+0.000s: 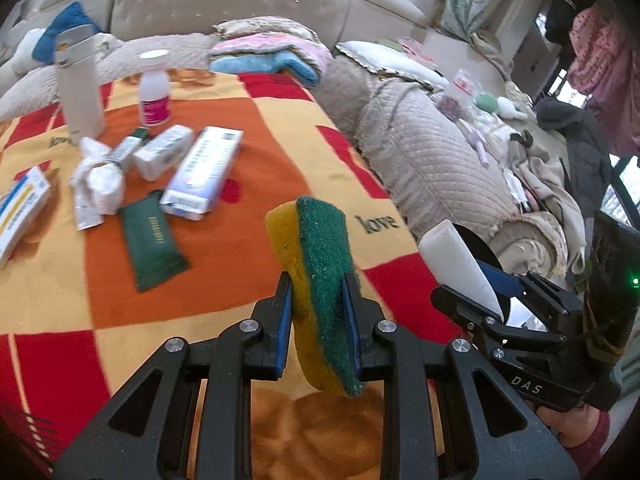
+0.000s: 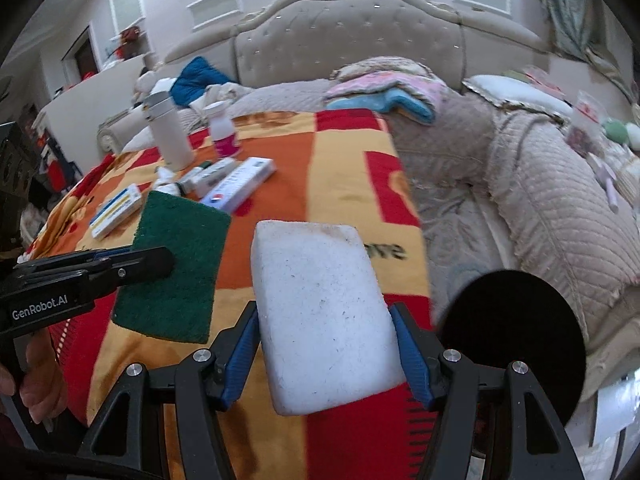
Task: Collect trash
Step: 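Carry the green sponge and white sponge block over the black bin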
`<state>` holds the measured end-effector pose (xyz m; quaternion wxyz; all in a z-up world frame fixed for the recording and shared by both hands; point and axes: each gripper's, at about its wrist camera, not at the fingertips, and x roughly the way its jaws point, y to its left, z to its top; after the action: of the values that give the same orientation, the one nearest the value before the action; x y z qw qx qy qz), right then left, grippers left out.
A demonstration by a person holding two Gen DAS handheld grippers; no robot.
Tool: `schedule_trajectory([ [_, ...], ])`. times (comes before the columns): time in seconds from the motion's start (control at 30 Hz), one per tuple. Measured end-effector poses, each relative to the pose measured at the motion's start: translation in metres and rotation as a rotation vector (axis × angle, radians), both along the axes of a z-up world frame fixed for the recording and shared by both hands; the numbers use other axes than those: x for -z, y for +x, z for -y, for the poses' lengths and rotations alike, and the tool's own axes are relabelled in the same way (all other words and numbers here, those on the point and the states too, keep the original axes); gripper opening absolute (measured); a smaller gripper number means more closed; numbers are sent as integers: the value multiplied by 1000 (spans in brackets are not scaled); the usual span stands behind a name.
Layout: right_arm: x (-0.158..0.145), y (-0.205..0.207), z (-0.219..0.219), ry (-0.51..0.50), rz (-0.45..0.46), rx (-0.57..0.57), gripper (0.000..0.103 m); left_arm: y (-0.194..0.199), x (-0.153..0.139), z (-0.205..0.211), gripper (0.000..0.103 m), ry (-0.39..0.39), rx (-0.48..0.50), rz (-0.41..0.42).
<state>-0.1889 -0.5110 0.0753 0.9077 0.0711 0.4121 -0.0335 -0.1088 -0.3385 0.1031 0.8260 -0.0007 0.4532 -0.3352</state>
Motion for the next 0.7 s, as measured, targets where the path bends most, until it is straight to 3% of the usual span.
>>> schedule_trajectory([
  [0.7, 20, -52, 97, 24, -32, 207, 63, -29, 13, 110, 21, 15, 169, -20],
])
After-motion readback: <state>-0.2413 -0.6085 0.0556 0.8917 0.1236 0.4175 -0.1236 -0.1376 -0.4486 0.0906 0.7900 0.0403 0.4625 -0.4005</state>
